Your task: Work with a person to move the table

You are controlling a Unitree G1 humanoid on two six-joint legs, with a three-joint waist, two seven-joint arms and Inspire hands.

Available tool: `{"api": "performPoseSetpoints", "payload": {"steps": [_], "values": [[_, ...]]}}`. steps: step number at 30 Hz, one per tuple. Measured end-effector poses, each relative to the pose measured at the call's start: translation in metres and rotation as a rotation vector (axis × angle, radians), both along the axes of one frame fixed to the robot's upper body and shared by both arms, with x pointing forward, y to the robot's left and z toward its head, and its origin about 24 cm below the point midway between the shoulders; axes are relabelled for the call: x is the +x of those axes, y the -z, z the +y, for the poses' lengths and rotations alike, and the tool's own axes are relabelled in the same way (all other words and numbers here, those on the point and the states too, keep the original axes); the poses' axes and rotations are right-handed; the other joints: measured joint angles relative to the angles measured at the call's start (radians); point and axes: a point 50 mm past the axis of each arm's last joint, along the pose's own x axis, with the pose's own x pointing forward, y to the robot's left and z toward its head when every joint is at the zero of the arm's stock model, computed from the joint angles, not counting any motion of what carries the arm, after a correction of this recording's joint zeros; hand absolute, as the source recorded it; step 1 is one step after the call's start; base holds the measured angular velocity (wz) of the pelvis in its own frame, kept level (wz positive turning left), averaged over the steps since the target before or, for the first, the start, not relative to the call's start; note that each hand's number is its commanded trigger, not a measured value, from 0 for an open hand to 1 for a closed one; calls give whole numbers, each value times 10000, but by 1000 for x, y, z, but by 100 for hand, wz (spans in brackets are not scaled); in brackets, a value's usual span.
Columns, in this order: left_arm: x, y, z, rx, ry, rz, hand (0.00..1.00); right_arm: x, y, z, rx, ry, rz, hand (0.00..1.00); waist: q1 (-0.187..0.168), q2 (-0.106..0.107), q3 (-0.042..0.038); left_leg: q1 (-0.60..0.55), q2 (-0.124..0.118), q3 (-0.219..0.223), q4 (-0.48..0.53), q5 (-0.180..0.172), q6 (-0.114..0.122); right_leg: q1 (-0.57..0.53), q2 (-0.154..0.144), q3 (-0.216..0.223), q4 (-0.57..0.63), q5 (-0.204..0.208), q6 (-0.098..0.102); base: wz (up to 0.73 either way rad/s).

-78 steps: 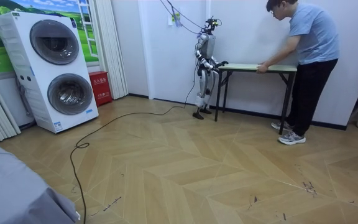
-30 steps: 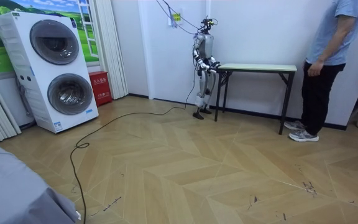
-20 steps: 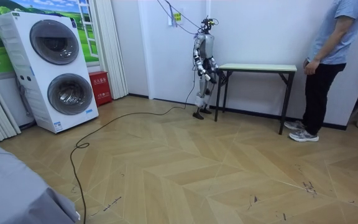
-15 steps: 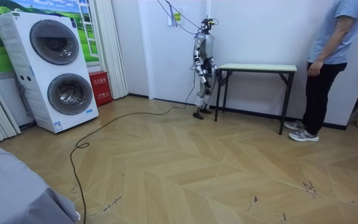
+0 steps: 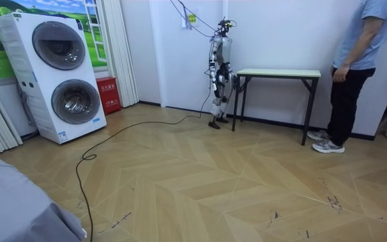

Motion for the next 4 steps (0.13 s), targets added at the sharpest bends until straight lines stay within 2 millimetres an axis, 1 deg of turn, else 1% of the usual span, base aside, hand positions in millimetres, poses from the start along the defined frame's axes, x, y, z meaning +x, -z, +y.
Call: {"api": "performPoseSetpoints", "payload": {"steps": [3,4], "values": [[-1,1,1,122,-99,125,0,0,1,1,-17,64,130,0,-5,-29,-18,-3,-2,-72,-21,-2,-4,12,10,-46,-9,0,-1,3],[-2,1,1,126,-154,154,0,0,1,1,-39,64,208,0,-5,-43,-28,-2,-16,-159,-21,-2,-4,24,11,-58,-10,0,0,3]]}}
